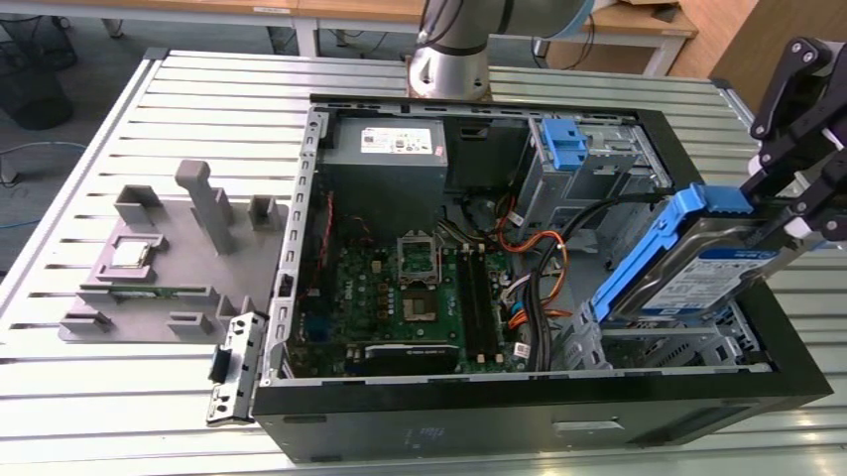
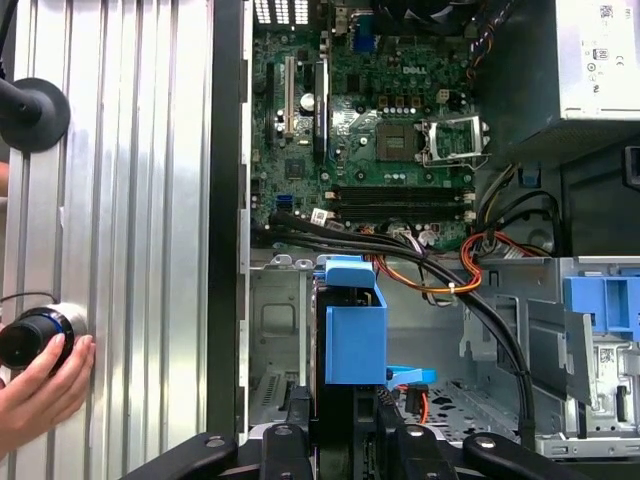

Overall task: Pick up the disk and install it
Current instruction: 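Insert the disk into the insertion slot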

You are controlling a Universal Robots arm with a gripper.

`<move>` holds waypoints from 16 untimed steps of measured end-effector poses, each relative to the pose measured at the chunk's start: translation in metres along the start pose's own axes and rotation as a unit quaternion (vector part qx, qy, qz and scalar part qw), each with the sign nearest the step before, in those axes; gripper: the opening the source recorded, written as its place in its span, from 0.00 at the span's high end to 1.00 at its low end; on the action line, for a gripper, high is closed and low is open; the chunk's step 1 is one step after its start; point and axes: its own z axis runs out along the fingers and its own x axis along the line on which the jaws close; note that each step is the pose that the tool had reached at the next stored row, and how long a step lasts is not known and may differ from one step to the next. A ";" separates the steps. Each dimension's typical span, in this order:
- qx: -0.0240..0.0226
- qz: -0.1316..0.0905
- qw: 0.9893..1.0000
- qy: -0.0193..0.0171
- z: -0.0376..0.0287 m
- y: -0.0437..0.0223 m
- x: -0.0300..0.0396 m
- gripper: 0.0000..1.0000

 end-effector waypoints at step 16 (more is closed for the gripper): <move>0.000 0.000 1.000 0.000 0.0230 -0.0016 0.0009 0.65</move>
